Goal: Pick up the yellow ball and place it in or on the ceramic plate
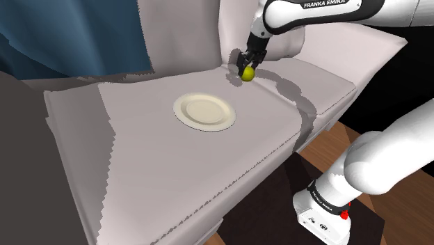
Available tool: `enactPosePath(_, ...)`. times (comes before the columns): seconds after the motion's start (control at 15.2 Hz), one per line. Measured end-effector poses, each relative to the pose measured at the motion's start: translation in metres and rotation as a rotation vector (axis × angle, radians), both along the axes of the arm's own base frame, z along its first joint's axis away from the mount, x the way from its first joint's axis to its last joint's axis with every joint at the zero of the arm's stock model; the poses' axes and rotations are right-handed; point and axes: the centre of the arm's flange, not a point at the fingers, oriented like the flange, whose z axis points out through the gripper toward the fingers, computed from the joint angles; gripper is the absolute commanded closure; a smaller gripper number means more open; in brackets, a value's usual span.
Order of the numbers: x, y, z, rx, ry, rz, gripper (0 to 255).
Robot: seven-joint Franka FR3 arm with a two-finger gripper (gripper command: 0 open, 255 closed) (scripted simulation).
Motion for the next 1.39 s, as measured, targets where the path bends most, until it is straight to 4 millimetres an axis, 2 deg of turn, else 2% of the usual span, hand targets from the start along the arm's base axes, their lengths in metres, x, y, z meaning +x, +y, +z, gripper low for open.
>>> enactPosePath(0.13,-0.007,0.027,-0.002,0.000,0.000,0.000,255)
enactPosePath(0.26,-0.004,0.050,0.000,0.000,0.000,0.000,255)
enactPosePath(0.33,-0.010,0.066,0.000,0.000,0.000,0.001,255)
enactPosePath(1.06,-0.026,0.212,0.001,-0.001,0.000,0.001,255)
enactPosePath(1.19,-0.026,0.222,-0.003,-0.001,0.000,0.000,255)
enactPosePath(1.39,-0.026,0.224,-0.016,0.000,0.000,-0.001,255)
